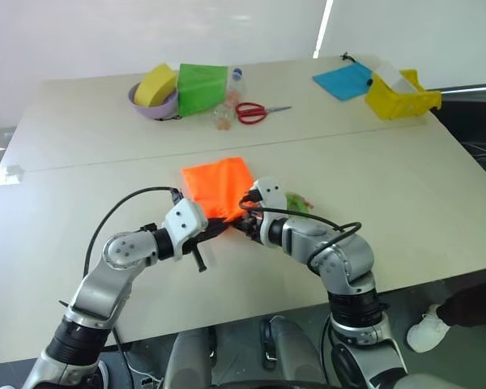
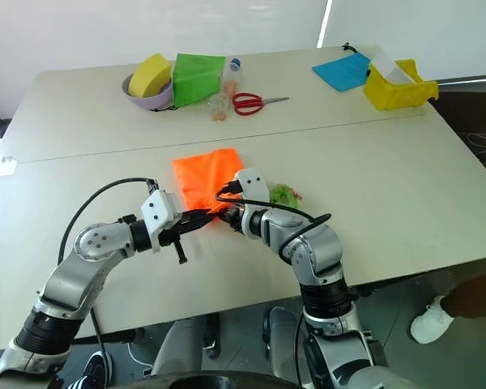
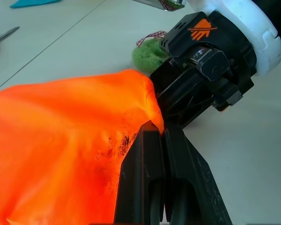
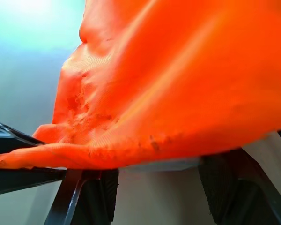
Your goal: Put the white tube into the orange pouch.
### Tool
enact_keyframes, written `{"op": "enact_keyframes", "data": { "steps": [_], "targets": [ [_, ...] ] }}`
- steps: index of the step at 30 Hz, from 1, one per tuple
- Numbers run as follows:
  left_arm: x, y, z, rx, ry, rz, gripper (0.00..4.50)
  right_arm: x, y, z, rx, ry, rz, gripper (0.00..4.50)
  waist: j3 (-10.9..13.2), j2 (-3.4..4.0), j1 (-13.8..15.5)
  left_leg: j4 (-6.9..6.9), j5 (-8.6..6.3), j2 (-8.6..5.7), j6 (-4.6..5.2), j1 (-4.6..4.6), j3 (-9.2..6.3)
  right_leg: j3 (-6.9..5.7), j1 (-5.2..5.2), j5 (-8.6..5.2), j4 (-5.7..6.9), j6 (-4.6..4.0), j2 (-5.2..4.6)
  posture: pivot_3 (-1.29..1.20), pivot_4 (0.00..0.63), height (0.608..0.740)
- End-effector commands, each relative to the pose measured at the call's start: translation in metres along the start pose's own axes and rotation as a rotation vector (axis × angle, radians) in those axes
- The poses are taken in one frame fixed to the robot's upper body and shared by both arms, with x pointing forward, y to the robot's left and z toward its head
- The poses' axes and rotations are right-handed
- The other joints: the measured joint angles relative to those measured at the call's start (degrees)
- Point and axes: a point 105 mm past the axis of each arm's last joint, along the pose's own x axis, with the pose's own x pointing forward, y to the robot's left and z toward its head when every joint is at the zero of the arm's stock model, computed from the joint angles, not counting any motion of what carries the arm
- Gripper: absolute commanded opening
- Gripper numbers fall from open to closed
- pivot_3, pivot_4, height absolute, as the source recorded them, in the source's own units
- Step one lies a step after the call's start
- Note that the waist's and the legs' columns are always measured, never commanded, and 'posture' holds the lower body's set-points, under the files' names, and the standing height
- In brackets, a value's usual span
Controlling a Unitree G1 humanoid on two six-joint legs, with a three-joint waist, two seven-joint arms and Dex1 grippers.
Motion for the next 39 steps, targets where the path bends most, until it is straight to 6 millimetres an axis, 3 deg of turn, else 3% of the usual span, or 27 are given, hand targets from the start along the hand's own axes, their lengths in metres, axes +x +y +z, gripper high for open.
{"op": "enact_keyframes", "data": {
  "steps": [1,2,6,11,24,30,33,36,39],
  "targets": [
    [0.001,-0.003,0.012,0.044,-0.042,-0.012,0.00,-0.002,0.021,0.012,-0.050,-0.048,0.101,1.80,0.00,0.00,0.01,0.00,0.00,0.00,0.00,0.00,0.00,0.00,0.00,0.00,0.00,0.00,0.00,0.00,0.150,0.740],
    [0.001,-0.003,0.012,0.045,-0.041,-0.010,0.00,-0.003,0.021,0.012,-0.049,-0.048,0.112,2.86,0.00,0.00,0.05,0.00,0.00,0.00,0.00,0.00,0.00,0.00,-0.01,0.00,0.00,0.00,0.00,0.00,0.150,0.740],
    [0.001,-0.002,0.012,0.044,-0.041,-0.005,0.00,-0.005,0.021,0.012,-0.066,-0.047,0.118,4.49,-0.02,0.02,0.09,0.00,-0.01,0.00,-0.02,0.02,0.00,0.00,0.01,0.00,0.00,-0.01,-0.02,0.00,0.150,0.740],
    [0.001,-0.002,0.010,0.047,-0.034,-0.002,0.00,-0.018,0.032,0.014,-0.065,-0.064,0.234,4.49,-0.02,0.02,0.09,0.00,-0.07,0.00,-0.12,0.00,0.03,0.03,0.00,0.00,-0.02,-0.01,-0.13,0.00,0.150,0.740],
    [-0.001,-0.003,0.004,0.040,-0.027,-0.010,0.00,-0.064,0.026,-0.002,-0.210,-0.029,0.391,4.49,-0.02,0.02,0.26,-0.16,-0.01,0.00,0.00,-0.06,0.06,-0.01,-0.12,-0.01,-0.11,-0.01,-0.07,0.00,0.150,0.740],
    [-0.010,-0.008,-0.010,0.069,0.017,-0.049,0.00,-0.089,0.004,-0.009,-0.286,-0.025,0.385,4.49,-0.01,0.02,0.32,-0.17,-0.01,-0.01,-0.01,-0.09,0.09,0.02,-0.12,-0.02,-0.21,-0.02,-0.10,0.00,0.150,0.740],
    [-0.010,-0.013,-0.018,0.098,0.032,-0.082,0.00,-0.104,-0.018,-0.020,-0.334,0.007,0.346,4.49,-0.01,0.02,0.53,-0.17,-0.01,-0.01,-0.01,-0.09,0.08,0.03,-0.12,-0.02,-0.22,-0.02,-0.10,0.00,0.150,0.740],
    [-0.010,-0.020,-0.027,0.133,0.055,-0.118,0.00,-0.108,-0.036,-0.020,-0.393,0.004,0.271,4.49,-0.02,0.02,0.30,-0.17,-0.07,-0.02,-0.12,-0.08,0.08,0.03,-0.09,-0.02,-0.29,-0.03,-0.13,0.00,0.150,0.740],
    [-0.012,-0.023,-0.028,0.129,0.040,-0.132,0.00,-0.103,-0.052,-0.008,-0.436,-0.060,0.171,4.49,-0.02,0.02,0.07,-0.17,-0.10,0.00,-0.14,0.03,0.14,-0.01,-0.10,-0.01,-0.29,-0.03,-0.21,0.00,0.150,0.740]
  ]
}}
